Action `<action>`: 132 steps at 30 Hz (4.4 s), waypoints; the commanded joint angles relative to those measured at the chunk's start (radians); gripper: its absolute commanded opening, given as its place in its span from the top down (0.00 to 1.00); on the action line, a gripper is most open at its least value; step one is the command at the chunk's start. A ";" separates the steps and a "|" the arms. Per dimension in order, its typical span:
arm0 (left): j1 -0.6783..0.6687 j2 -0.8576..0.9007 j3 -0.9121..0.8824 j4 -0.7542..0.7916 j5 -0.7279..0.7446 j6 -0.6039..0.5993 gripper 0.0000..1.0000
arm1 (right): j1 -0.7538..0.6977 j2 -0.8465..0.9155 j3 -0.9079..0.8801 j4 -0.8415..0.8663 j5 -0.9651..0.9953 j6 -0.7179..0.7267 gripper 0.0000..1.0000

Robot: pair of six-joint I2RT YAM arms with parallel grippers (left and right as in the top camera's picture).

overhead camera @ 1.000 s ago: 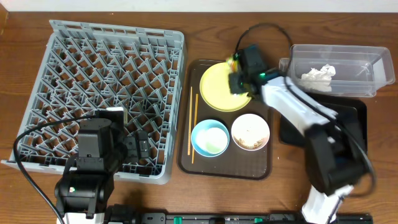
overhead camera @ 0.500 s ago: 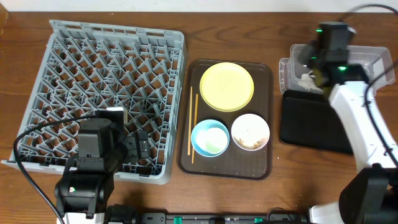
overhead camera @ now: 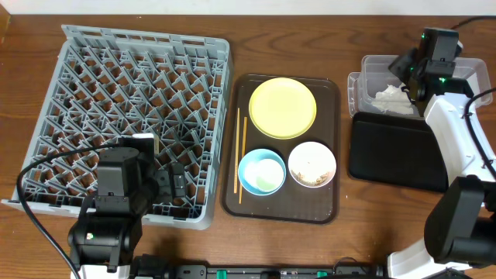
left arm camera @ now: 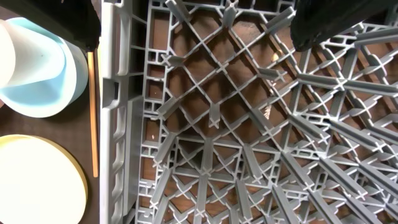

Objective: Sort waste into correct bins and load items into the dishwasher
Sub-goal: 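Move the right gripper to the pink bowl and grasp its rim, then lift the pink bowl over the black tray and tip out the rice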

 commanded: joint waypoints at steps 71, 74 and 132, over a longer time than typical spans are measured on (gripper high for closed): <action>0.005 -0.002 0.019 -0.018 -0.015 -0.005 0.02 | 0.712 -0.213 -0.550 -0.212 -0.217 -0.596 0.94; 0.005 -0.002 0.019 -0.018 -0.015 -0.005 0.02 | 0.712 -0.213 -0.550 -0.212 -0.202 -0.592 0.96; 0.005 -0.002 0.019 -0.018 -0.015 -0.005 0.02 | -0.355 -0.056 -0.330 -0.299 -1.274 -0.452 0.99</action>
